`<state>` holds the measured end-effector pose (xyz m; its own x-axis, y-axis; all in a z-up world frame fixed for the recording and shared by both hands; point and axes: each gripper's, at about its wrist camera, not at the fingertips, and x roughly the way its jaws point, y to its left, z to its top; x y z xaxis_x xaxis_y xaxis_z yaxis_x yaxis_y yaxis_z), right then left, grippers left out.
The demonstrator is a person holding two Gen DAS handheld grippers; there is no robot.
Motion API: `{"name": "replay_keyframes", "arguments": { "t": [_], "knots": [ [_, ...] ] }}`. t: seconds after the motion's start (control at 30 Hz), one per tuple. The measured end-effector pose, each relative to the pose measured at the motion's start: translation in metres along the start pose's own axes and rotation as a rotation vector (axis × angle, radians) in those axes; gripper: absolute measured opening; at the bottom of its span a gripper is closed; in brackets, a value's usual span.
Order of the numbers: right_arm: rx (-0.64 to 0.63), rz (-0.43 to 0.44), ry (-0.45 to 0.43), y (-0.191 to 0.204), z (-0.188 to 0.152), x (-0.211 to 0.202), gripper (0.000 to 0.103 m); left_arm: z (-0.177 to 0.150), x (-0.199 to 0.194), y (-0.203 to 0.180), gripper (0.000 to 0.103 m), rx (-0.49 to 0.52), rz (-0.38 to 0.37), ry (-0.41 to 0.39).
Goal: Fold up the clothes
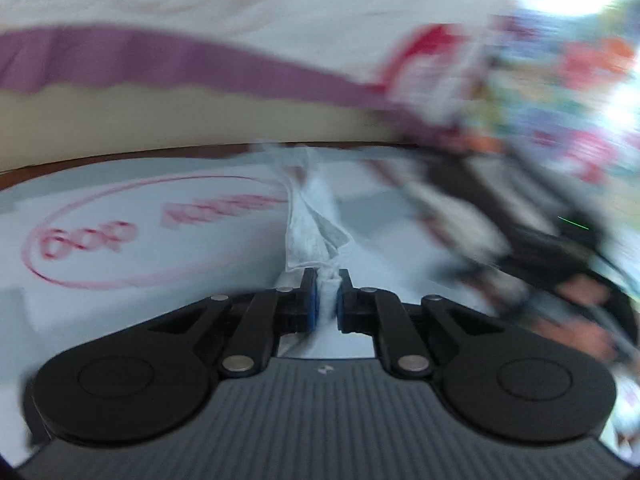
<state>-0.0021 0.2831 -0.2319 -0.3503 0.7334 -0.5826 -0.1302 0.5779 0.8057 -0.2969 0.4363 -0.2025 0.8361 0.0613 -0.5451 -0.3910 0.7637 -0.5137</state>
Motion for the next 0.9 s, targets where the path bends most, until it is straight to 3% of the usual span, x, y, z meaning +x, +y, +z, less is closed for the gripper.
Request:
{"name": "replay_keyframes", "arguments": {
  "t": [0.1,0.27,0.4,0.5,0.63,0.7,0.77,0.87,0.9],
  "knots": [
    [0.059,0.047,0.031,-0.007,-0.002,0.003,0.083,-0.039,-0.025,-0.028,0.008,0.068,-0.076,0.087],
    [0.08,0.107,0.036,-0.012,-0.006,0.003,0.085,-0.102,-0.035,-0.032,0.01,0.115,0.045,0.246],
    [-0.005,0.088,0.043,-0.008,-0.01,0.004,0.085,-0.109,-0.046,-0.022,0.015,0.051,0.048,0.242],
    [-0.098,0.068,0.042,0.0,-0.018,0.005,0.085,-0.105,-0.058,-0.022,0.042,0.028,-0.004,0.217],
    [-0.238,0.054,0.061,0.009,-0.031,0.004,0.083,-0.097,-0.081,-0.001,0.046,-0.104,-0.05,0.137],
    [-0.348,0.022,0.051,0.018,-0.037,0.002,0.065,-0.092,-0.084,0.013,0.048,-0.179,-0.019,0.088],
    [-0.494,-0.029,0.03,0.029,-0.041,0.0,0.02,-0.087,-0.083,0.026,0.048,-0.241,0.013,0.048],
    [-0.692,-0.046,-0.066,0.044,-0.042,-0.01,0.018,-0.082,-0.064,0.036,0.048,-0.257,0.075,0.069],
    [-0.693,-0.045,-0.068,0.044,-0.037,-0.008,0.018,-0.081,-0.058,0.038,0.049,-0.263,0.087,0.079]
  ]
}}
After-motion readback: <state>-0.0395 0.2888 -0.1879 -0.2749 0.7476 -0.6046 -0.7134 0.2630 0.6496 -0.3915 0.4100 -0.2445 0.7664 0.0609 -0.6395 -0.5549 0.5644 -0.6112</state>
